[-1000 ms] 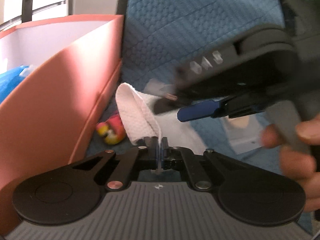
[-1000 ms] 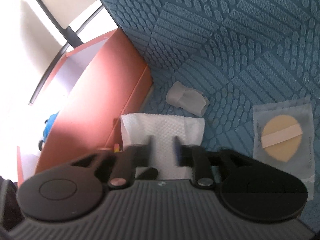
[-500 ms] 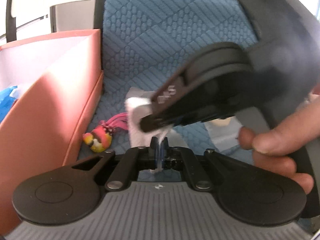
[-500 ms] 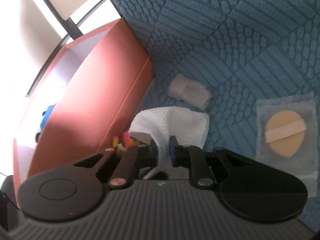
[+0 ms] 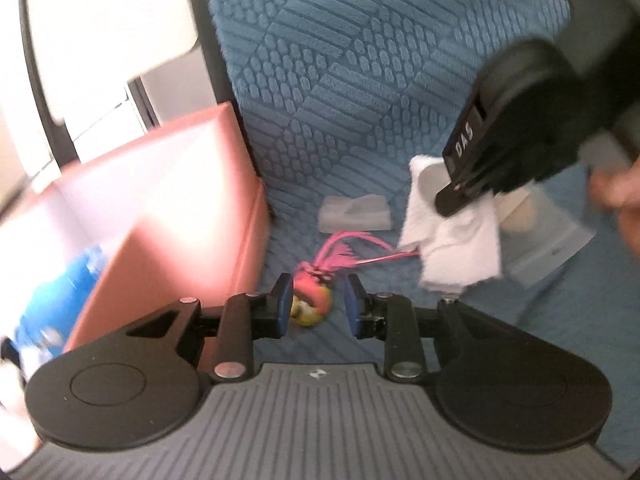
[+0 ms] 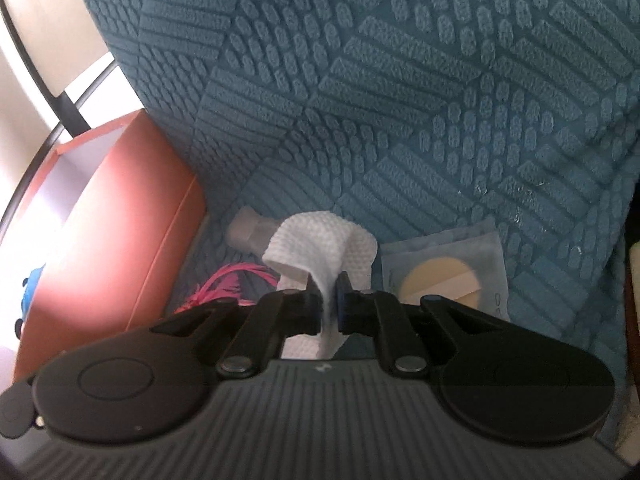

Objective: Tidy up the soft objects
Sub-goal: 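Grasp the pink-feathered toy with the left tool while the right tool lifts the towel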

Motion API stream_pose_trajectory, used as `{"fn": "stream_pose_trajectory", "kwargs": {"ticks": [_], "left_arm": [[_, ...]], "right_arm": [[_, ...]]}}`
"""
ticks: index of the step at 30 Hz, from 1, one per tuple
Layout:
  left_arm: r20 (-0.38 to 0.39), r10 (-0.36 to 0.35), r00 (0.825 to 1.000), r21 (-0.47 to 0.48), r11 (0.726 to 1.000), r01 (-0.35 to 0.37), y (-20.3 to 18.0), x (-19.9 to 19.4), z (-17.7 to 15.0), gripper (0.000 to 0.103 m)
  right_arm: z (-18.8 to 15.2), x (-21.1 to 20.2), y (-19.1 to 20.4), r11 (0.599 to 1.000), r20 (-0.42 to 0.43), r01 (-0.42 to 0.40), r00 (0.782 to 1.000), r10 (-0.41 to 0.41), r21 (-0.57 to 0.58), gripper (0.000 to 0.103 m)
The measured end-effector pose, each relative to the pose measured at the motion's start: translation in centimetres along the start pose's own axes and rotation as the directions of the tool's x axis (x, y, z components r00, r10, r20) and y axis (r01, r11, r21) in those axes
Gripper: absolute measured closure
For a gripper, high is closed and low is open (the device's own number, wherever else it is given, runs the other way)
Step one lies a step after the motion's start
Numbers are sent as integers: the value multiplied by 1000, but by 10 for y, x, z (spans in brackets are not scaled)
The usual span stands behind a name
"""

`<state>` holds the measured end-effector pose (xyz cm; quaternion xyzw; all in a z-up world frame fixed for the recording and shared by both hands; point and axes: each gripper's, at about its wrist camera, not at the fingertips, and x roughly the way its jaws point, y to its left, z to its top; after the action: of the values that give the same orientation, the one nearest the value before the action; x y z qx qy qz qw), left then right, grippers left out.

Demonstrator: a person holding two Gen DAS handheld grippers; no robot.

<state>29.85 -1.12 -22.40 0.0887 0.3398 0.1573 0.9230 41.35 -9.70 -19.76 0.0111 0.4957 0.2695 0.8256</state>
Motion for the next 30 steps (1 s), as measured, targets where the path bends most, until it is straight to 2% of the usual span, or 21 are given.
{"fn": "stream_pose_trajectory", "kwargs": {"ticks": [2, 8, 11, 13, 17, 20, 26, 30], "left_arm": [[-1, 34, 999, 53, 998, -34, -5, 6, 1, 71], [-50, 70, 996, 122, 990, -64, -15, 30, 3, 70], [-70, 95, 993, 151, 985, -84, -18, 40, 0, 58], [-62, 106, 992, 162, 982, -94, -18, 44, -2, 55], [-54, 100, 994, 120, 988, -93, -14, 47, -2, 55], [-56, 72, 996, 97, 993, -66, -11, 46, -2, 64], [-56, 26, 998, 54, 998, -23, -5, 41, -5, 65], [-18, -12, 1000, 11, 1000, 12, 1, 26, 0, 65]], "right_arm": [[0, -1, 0, 1000, 1, -2, 1000, 2, -1, 92], [-2, -3, 4, 1000, -7, 4, 1000, -4, -21, 92], [-1, 1, 5, 1000, -13, 1, 1000, -1, -15, 92], [0, 1, 3, 1000, -16, -7, 1000, 7, -12, 92], [-1, -2, -1, 1000, -14, -21, 1000, 21, 9, 92], [-3, -5, -3, 999, -14, -31, 999, 32, 31, 92], [-11, -19, -9, 996, 8, -45, 999, 45, 75, 92], [-18, -34, -7, 998, 47, -24, 999, 22, 54, 92]]}}
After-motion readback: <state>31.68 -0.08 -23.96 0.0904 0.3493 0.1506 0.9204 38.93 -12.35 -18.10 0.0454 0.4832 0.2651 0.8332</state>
